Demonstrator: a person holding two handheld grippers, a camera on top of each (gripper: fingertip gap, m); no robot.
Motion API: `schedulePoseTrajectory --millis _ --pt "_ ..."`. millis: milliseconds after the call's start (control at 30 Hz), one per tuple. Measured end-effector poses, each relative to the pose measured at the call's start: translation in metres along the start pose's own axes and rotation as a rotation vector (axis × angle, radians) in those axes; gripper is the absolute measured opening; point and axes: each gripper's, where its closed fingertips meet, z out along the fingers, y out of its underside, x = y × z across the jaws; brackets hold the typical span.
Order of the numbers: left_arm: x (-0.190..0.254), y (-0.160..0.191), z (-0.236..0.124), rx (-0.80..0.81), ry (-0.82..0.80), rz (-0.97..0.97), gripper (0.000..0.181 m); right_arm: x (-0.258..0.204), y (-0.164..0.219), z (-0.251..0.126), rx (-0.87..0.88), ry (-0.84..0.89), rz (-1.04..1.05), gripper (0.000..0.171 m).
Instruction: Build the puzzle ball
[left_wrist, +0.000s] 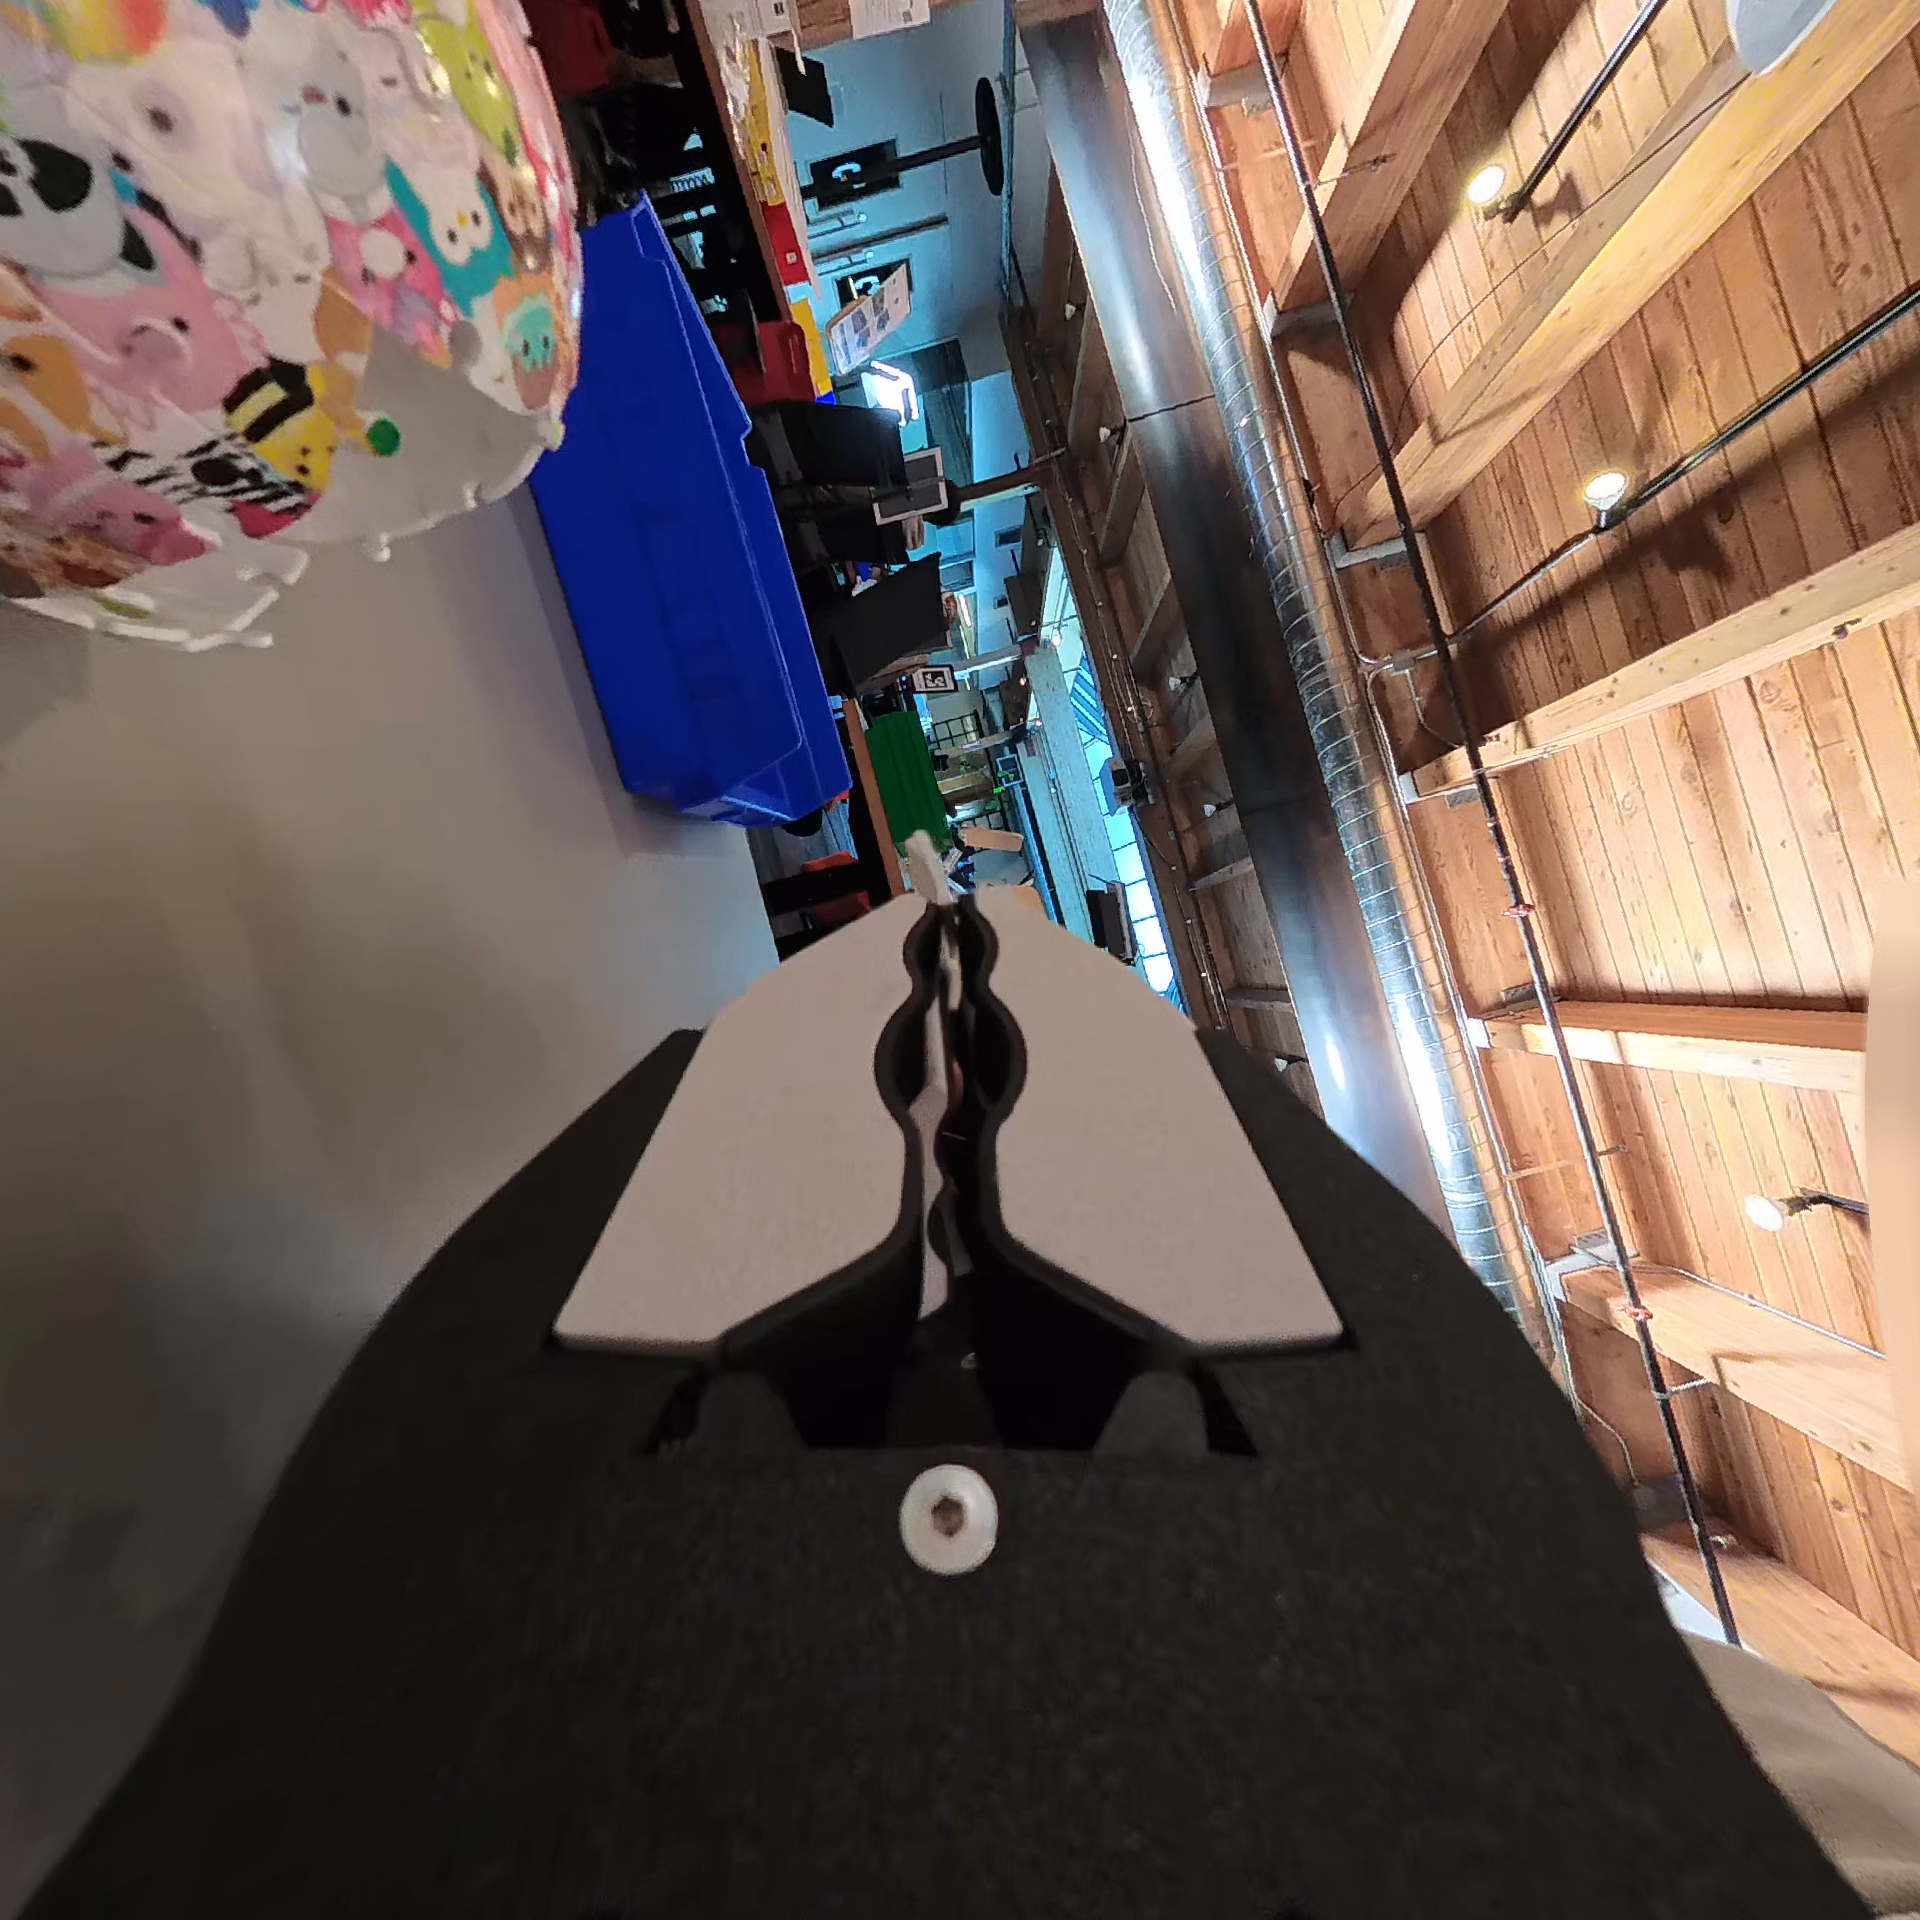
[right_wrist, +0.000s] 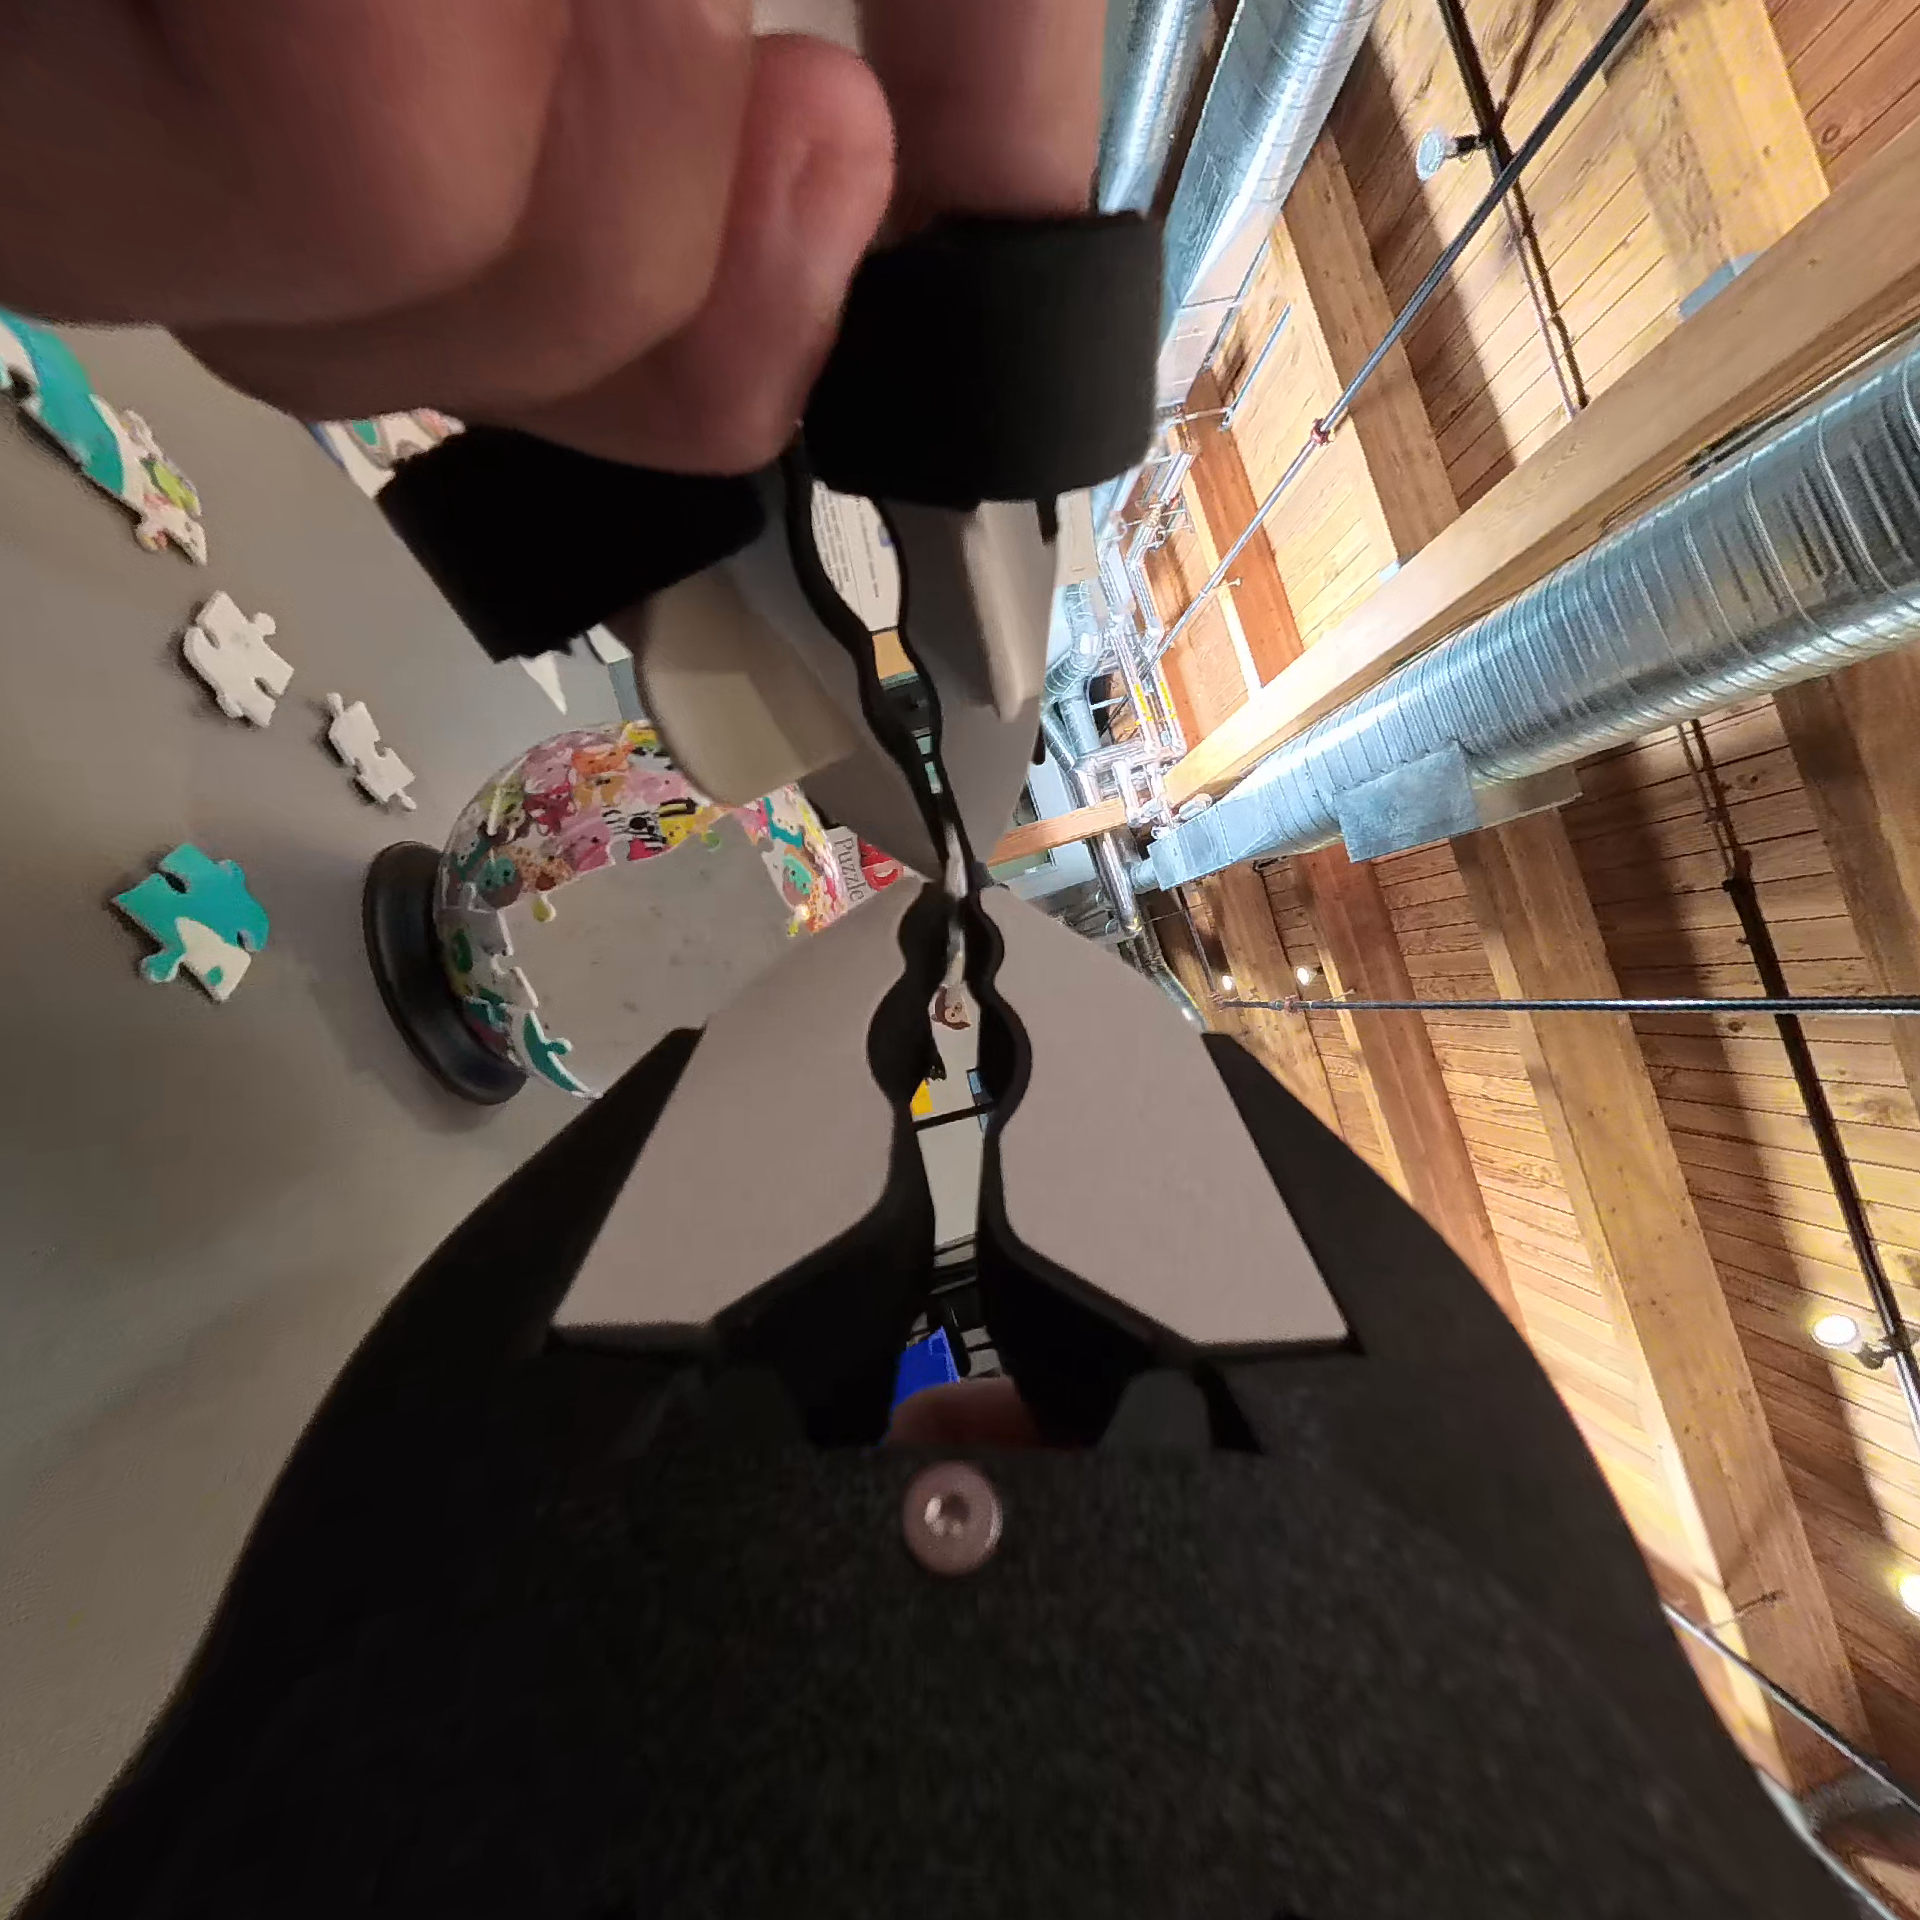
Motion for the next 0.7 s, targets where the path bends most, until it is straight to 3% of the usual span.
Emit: schedulePoseTrajectory --millis 200,433,600,667,700 --pt "0.001 -0.009 0.004 -0.076 0.012 0.155 0.003 0.006 0.017 0.007 0.114 0.125 -0.064 0.002" --pt "-0.025 -0.036 0.002 -0.206 -0.114 0.359 0.005 -0.019 0.058 0.047 0.104 0.09 0.01 0.002" --pt "-0.039 -0.083 0.004 -0.305 -0.27 0.654 0.041 -0.022 0.074 0.058 0.124 0.102 0.097 0.002" --pt "-0.049 -0.112 0.0 -0.348 -0.393 0.822 0.068 -0.007 0.096 0.052 0.065 0.072 0.34 0.002" --pt "-0.056 -0.124 -0.004 -0.374 -0.455 0.898 0.077 -0.007 0.105 0.049 0.047 -0.032 0.509 0.002"
